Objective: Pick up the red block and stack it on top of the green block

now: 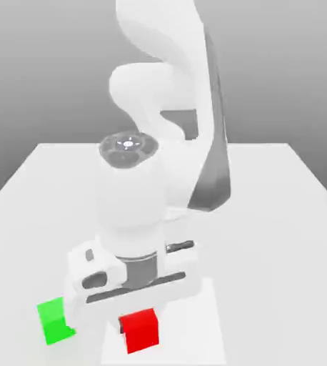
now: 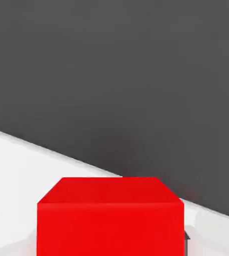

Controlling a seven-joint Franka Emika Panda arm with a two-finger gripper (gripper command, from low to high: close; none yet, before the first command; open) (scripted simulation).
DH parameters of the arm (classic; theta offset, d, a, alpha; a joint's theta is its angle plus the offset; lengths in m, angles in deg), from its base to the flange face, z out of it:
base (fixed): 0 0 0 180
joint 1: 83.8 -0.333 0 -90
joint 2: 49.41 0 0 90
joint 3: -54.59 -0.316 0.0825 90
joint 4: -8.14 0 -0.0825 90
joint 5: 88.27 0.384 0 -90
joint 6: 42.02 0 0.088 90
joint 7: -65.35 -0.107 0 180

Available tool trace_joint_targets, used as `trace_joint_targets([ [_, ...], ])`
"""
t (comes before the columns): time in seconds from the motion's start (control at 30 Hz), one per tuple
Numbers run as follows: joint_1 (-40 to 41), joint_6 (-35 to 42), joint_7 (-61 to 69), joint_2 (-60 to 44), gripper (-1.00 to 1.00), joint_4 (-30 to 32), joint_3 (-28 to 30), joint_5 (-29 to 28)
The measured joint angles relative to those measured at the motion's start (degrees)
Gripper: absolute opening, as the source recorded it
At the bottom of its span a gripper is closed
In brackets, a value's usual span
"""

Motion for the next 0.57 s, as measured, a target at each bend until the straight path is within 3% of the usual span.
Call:
trace_joint_targets([
  [0.17,5.4,2.2,-10.5,5.6,-1.0,3.4,7.3,-0.6],
  [0.33,8.4,-5.0,-7.9,-2.1,-1.0,3.5,5.1,5.5],
  [0.37,8.7,-6.1,-7.3,-3.3,1.0,3.4,4.6,6.4],
  [0.57,8.9,-6.6,-6.9,-3.9,1.0,3.4,4.3,6.9],
])
